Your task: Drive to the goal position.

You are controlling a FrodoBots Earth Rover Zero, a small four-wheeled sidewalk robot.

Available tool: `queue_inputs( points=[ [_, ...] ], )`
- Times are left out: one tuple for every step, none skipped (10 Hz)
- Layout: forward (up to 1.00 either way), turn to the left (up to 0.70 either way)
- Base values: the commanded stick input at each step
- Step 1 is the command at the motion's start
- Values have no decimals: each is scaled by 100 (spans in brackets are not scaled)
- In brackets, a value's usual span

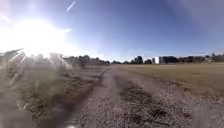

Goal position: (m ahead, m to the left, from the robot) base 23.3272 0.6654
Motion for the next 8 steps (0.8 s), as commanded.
queue_inputs(
  points=[
    [50,0],
    [50,0],
    [50,0],
    [50,0],
    [50,0],
    [50,0],
    [50,0],
    [50,0]
  ],
)
